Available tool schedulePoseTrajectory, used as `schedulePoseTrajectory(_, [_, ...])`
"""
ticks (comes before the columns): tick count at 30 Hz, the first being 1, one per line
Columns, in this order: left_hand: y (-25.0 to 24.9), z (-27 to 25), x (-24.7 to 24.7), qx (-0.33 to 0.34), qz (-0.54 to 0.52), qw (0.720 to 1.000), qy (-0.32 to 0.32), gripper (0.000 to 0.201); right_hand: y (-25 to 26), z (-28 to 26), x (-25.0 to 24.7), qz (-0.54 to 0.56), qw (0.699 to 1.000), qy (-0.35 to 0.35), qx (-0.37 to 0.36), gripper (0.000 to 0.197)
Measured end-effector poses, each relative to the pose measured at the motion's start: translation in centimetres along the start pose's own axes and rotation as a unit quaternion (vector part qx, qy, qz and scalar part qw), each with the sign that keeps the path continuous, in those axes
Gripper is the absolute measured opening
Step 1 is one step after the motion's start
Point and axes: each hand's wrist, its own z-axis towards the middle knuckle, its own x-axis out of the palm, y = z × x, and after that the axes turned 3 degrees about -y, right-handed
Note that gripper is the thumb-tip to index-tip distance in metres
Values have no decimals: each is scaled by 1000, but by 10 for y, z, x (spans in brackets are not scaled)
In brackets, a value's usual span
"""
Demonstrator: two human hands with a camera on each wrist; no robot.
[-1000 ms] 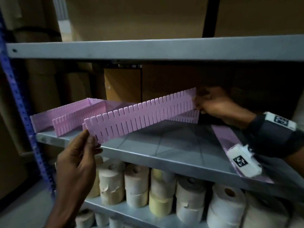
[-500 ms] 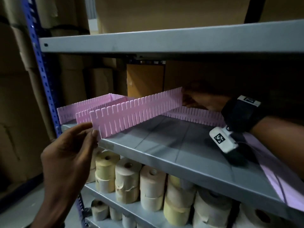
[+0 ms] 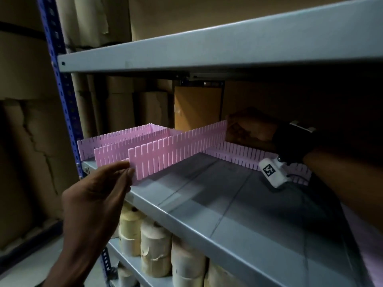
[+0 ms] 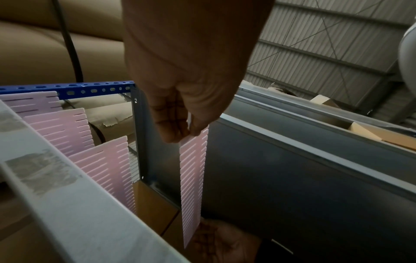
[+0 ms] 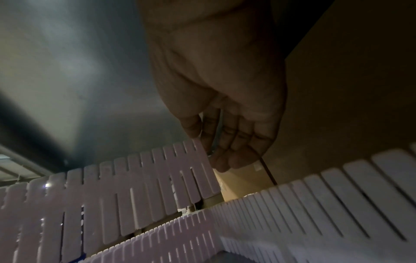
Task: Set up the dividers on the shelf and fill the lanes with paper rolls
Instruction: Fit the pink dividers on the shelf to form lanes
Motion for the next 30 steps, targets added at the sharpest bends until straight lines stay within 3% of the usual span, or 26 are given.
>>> schedulePoseTrajectory(11, [1, 7, 26, -18, 53, 998, 12, 30, -20, 44, -4, -19, 1000, -10, 9, 29])
schedulePoseTrajectory(30, [12, 4, 33, -27, 87, 995, 40, 31, -31, 47, 2, -22, 1000, 6, 15, 24])
